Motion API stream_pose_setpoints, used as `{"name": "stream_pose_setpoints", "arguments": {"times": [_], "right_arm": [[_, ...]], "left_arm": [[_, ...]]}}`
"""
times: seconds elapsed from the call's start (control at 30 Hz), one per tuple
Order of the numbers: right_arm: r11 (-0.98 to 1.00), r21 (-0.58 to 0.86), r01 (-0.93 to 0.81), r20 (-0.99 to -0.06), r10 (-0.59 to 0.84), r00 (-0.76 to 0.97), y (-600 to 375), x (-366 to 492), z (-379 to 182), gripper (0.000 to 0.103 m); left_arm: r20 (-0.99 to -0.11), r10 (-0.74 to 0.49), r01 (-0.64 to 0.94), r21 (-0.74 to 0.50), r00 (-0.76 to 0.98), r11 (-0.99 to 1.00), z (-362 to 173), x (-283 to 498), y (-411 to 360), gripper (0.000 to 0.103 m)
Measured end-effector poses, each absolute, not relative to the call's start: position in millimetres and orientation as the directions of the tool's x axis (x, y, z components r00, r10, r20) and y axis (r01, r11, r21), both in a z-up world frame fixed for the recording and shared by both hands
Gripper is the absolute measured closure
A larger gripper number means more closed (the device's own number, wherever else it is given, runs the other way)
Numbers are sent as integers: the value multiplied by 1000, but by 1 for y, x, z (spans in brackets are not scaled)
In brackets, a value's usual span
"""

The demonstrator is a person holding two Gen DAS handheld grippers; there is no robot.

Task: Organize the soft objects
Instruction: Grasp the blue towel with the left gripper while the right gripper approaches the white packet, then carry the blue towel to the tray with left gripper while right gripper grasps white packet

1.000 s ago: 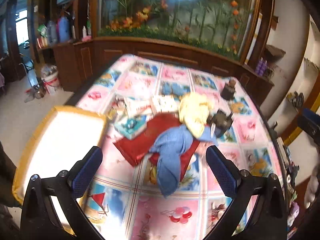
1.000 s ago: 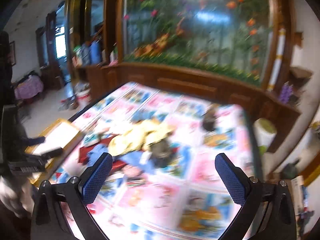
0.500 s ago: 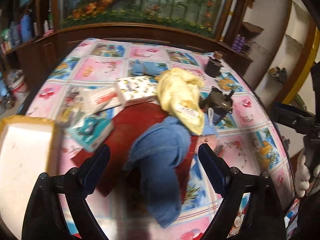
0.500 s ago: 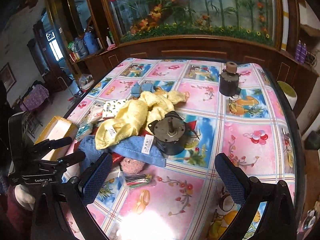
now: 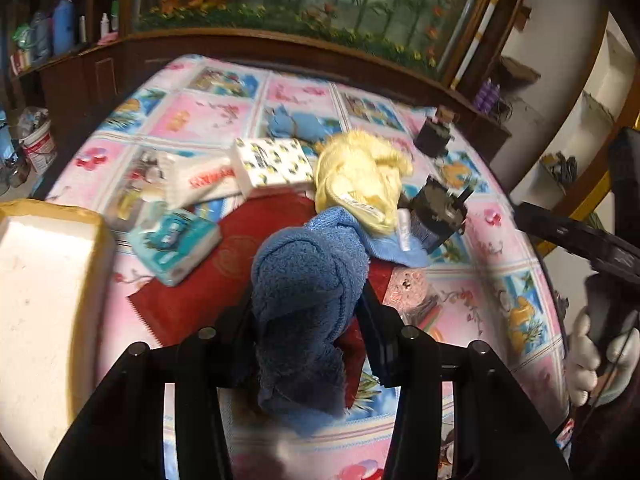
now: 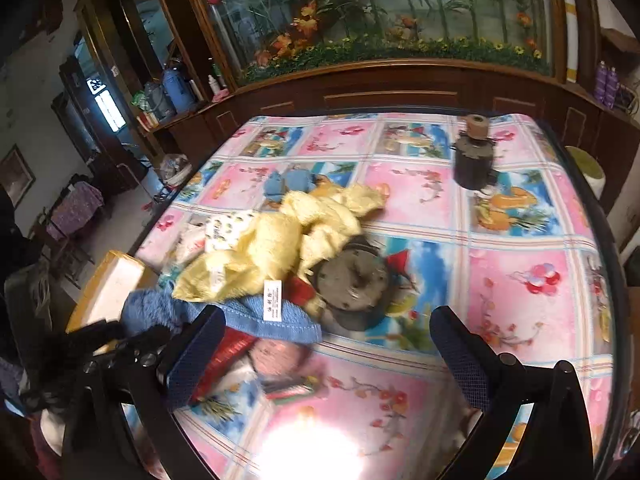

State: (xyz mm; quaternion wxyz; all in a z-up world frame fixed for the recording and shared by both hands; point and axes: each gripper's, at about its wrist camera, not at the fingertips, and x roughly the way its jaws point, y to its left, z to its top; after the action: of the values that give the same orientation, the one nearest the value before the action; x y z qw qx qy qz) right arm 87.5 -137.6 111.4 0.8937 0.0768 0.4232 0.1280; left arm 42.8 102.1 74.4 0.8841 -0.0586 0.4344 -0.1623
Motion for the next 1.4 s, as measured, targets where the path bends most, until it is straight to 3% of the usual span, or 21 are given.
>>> {"name": "stream_pose_setpoints", "arguments": {"times": [0.17, 0.37, 0.7, 0.8, 0.83, 0.87, 0.9, 0.93, 1.0, 1.03, 1.17, 1.23, 1.27, 1.3, 1.37, 1.4], "right_arm": [[908, 331, -255, -722, 418, 552, -91, 119, 125, 0], [845, 451, -288, -750, 534, 391, -25, 178, 98, 1], [932, 209, -298, -879, 312, 361, 40, 229, 52, 1], [931, 183, -316, -886, 296, 358, 45, 231, 46, 7], [930, 180, -320, -888, 293, 354, 46, 230, 46, 12], [929, 179, -323, -890, 293, 349, 46, 230, 44, 23], [927, 184, -327, -892, 297, 340, 47, 229, 41, 42], [925, 191, -329, -898, 300, 321, 47, 230, 37, 53], [925, 196, -327, -909, 296, 294, 47, 228, 30, 96], [924, 205, -324, -913, 300, 276, 45, 227, 25, 98], [932, 166, -324, -911, 271, 313, 41, 218, 22, 98], [935, 130, -329, -899, 251, 359, 40, 215, 28, 92], [936, 118, -330, -890, 248, 384, 40, 215, 33, 75], [938, 125, -324, -884, 253, 393, 40, 217, 38, 47], [946, 141, -292, -874, 257, 412, 38, 221, 46, 24], [947, 150, -282, -869, 262, 419, 39, 224, 49, 23]], "left_arm": [[-706, -373, 196, -322, 602, 926, 90, 17, 134, 58], [-672, -390, 160, -379, 629, 911, 97, -8, 171, 58], [-646, -396, 155, -397, 653, 904, 98, -18, 205, 58], [-644, -404, 153, -410, 649, 899, 94, -16, 208, 58], [-643, -406, 152, -413, 649, 898, 93, -16, 208, 58], [-642, -406, 151, -415, 650, 897, 92, -16, 208, 58], [-641, -407, 152, -416, 651, 897, 93, -17, 209, 58], [-640, -407, 152, -416, 652, 897, 94, -18, 208, 58], [-636, -404, 151, -415, 657, 897, 97, -21, 209, 58], [-633, -401, 149, -413, 662, 898, 99, -23, 209, 58], [-614, -397, 150, -414, 683, 898, 108, -30, 213, 58], [-610, -395, 150, -412, 687, 899, 112, -32, 214, 58], [-609, -389, 150, -407, 691, 901, 114, -33, 215, 58], [-607, -384, 149, -401, 695, 904, 117, -33, 215, 58], [-595, -374, 144, -396, 711, 907, 124, -38, 219, 58], [-590, -369, 141, -396, 718, 908, 128, -39, 222, 58]]}}
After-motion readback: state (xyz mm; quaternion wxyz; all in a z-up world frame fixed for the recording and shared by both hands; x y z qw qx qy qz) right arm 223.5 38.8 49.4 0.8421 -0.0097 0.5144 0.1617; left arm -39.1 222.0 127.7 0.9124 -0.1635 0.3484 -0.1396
